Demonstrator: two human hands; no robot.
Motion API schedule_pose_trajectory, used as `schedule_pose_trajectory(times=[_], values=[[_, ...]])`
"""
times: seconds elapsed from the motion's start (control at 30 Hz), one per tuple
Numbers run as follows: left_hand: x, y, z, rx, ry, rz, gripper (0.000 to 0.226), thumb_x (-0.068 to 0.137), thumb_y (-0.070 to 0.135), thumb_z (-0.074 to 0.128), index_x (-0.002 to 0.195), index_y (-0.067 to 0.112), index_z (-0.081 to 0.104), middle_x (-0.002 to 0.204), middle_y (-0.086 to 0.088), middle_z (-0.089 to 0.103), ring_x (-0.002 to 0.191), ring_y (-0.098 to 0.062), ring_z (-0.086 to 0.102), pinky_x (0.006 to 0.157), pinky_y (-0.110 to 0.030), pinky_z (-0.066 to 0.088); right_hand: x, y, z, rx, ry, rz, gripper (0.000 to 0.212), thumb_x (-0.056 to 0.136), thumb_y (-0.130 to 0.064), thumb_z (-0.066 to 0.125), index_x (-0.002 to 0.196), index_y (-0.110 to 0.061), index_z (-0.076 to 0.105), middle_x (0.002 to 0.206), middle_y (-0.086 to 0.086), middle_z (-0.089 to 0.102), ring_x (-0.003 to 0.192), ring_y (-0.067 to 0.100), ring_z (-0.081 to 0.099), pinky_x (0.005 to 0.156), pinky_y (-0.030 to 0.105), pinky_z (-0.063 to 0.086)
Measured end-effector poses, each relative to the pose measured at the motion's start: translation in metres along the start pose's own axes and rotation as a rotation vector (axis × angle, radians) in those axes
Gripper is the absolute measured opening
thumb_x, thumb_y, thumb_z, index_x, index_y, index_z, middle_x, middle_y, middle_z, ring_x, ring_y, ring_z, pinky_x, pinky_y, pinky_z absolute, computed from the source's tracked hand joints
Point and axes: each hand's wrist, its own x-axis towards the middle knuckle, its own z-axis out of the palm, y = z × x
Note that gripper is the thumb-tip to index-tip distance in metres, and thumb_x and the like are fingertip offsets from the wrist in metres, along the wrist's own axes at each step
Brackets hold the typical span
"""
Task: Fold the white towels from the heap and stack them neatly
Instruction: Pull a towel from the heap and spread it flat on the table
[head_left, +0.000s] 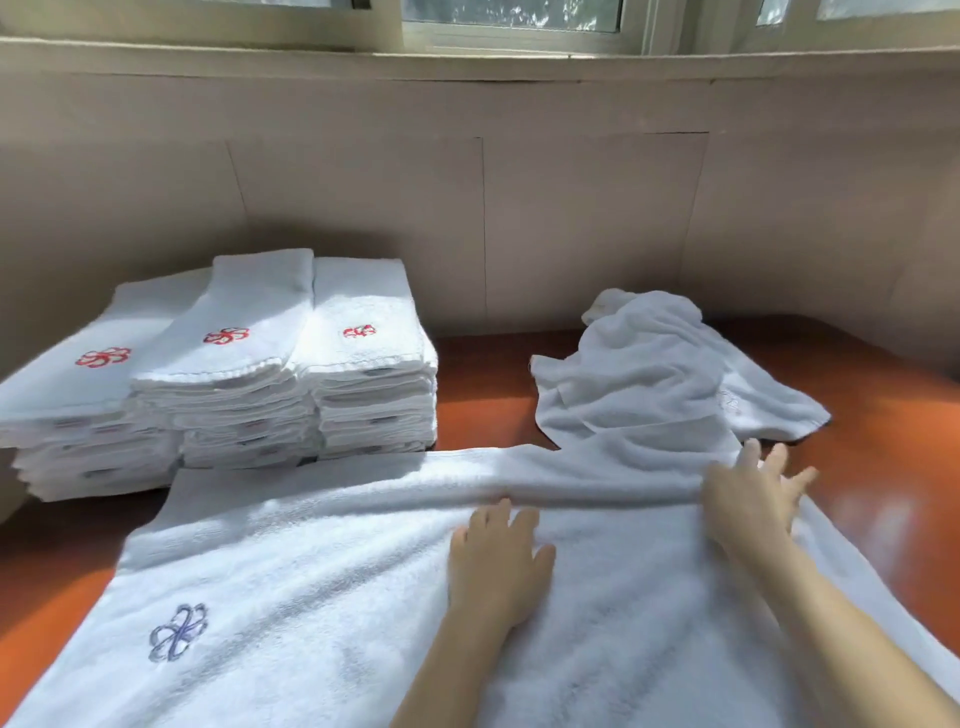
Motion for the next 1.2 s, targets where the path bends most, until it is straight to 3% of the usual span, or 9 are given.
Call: schedule_pose_trajectory(times=[0.1,0.23,0.33,0.5,0.67,0.87,0.93,1.03,1.2], values=[[0.000,-0.010,-0.021,-0.221,0.110,-0.064,0.036,0.097,0.026,0.041,0.130,0.015,0.050,0.133,-0.008,0.047,0.122,-0.025,0.043,0.099,-0.034,0.035,-0.024,-0.072,-0.008,0.063,0.072,-0.373,0.042,0.093,-0.014,0.040,0.132,-0.028,0.046,0.154,0.011,0.014,0.143,0.035,0.007,0.113,0.056,0.009],[0.003,-0.072,-0.054,-0.256,0.280,-0.206,0.034,0.097,0.013,0.037,0.125,0.014,0.055,0.126,-0.011,0.050,0.115,-0.029,0.047,0.095,-0.033,0.037,-0.041,-0.148,-0.027,0.199,0.163,-0.645,0.034,0.093,-0.015,0.045,0.126,-0.018,0.053,0.136,0.007,0.045,0.127,0.028,0.038,0.101,0.038,0.035],[0.001,-0.150,-0.068,-0.066,0.280,-0.365,0.033,0.097,0.009,0.035,0.121,0.013,0.057,0.122,-0.011,0.052,0.114,-0.030,0.042,0.096,-0.039,0.039,-0.034,-0.164,-0.028,0.245,0.107,-0.620,0.024,0.093,-0.013,0.042,0.113,-0.013,0.055,0.113,0.006,0.057,0.106,0.026,0.051,0.083,0.034,0.043],[-0.001,-0.245,-0.095,0.058,0.219,-0.545,0.041,0.091,-0.001,0.040,0.129,0.005,0.052,0.124,-0.018,0.057,0.115,-0.033,0.053,0.092,-0.036,0.042,-0.024,-0.171,-0.015,0.288,0.054,-0.563,0.032,0.097,-0.021,0.034,0.124,-0.022,0.052,0.118,0.005,0.053,0.108,0.028,0.048,0.088,0.034,0.043],[0.014,-0.266,-0.124,0.101,-0.169,-0.470,0.064,0.088,0.002,0.039,0.147,0.026,0.029,0.132,-0.016,0.052,0.109,-0.029,0.055,0.078,-0.031,0.045,-0.016,-0.179,-0.022,0.274,-0.019,-0.554,0.025,0.086,-0.019,0.045,0.110,-0.018,0.050,0.108,0.004,0.050,0.101,0.027,0.052,0.074,0.033,0.041],[0.015,-0.266,-0.149,0.038,-0.299,-0.544,0.034,0.085,0.006,0.045,0.118,0.005,0.054,0.077,-0.007,0.060,0.060,-0.020,0.055,0.050,-0.022,0.042,-0.024,-0.172,-0.031,0.236,-0.009,-0.484,0.006,0.084,-0.015,0.046,0.088,-0.016,0.041,0.091,0.000,0.044,0.081,0.025,0.052,0.064,0.030,0.037],[0.010,-0.267,-0.152,-0.009,-0.219,-0.597,0.029,0.085,0.005,0.046,0.112,0.002,0.058,0.085,-0.011,0.065,0.071,-0.025,0.063,0.062,-0.028,0.051,-0.029,-0.168,-0.025,0.411,0.113,-0.451,0.011,0.083,-0.005,0.043,0.082,-0.013,0.035,0.081,0.005,0.052,0.067,0.027,0.046,0.058,0.031,0.035],[0.002,-0.270,-0.148,0.082,0.161,-0.618,0.015,0.087,0.001,0.043,0.094,0.007,0.054,0.106,-0.014,0.059,0.100,-0.035,0.058,0.074,-0.037,0.048,-0.035,-0.163,-0.026,0.759,0.191,-0.426,0.017,0.086,0.007,0.038,0.091,-0.009,0.039,0.079,0.010,0.051,0.067,0.031,0.047,0.058,0.036,0.036],[-0.015,-0.272,-0.143,-0.277,0.483,-0.530,0.016,0.086,-0.005,0.039,0.094,0.010,0.037,0.087,-0.014,0.049,0.080,-0.032,0.051,0.056,-0.034,0.033,-0.030,-0.156,-0.054,0.806,0.187,-0.549,0.022,0.086,0.012,0.041,0.101,-0.002,0.050,0.101,0.015,0.045,0.081,0.031,0.048,0.068,0.040,0.042]])
